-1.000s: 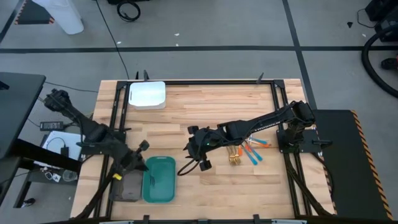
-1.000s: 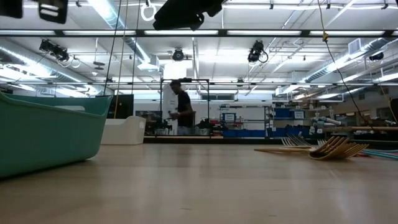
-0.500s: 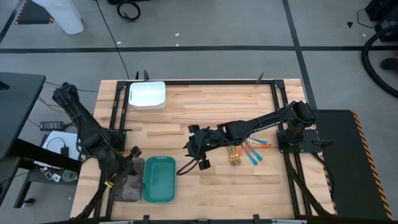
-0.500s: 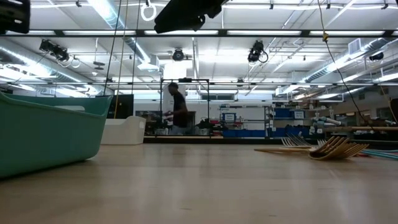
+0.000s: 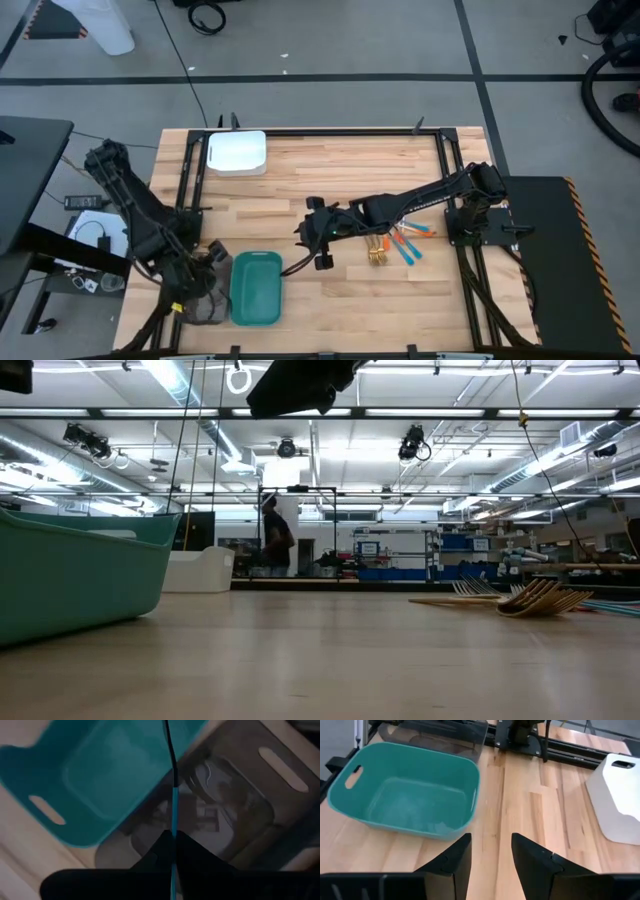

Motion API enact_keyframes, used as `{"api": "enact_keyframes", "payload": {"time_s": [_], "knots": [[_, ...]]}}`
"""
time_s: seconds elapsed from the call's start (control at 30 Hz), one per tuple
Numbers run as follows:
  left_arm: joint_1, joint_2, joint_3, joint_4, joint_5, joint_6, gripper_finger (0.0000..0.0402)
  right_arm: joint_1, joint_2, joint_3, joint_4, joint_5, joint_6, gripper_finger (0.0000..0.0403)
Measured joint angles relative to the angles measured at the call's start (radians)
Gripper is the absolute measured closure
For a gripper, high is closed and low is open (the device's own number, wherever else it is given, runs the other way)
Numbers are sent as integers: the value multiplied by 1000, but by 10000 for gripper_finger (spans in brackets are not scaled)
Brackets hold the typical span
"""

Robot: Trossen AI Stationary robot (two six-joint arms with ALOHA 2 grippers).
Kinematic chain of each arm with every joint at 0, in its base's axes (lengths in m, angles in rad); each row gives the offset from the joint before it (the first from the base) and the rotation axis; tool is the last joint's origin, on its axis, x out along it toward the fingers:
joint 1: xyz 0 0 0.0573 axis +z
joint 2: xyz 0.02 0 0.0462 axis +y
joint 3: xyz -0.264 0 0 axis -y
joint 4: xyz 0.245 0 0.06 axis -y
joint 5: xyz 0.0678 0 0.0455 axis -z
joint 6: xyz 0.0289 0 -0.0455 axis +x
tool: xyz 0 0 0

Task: Sort silverware by color (type)
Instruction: Put the blue fork into the green bin

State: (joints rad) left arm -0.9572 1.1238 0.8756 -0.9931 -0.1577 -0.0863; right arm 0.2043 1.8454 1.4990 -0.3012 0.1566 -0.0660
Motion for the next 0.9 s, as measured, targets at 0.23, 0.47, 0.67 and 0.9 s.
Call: {"api": "enact_keyframes", "payload": {"time_s": [0.23,0.47,0.67,0.9], "knots": [[-24,119,79,-81,40,75,386,12,0,0,3,7,6,263],[-15,218,151,-161,18,217,386,12,0,0,20,18,5,270],[-24,260,153,-263,21,251,386,19,0,0,27,18,4,270],[-14,271,153,-264,68,216,386,23,0,0,30,18,-7,270]]}}
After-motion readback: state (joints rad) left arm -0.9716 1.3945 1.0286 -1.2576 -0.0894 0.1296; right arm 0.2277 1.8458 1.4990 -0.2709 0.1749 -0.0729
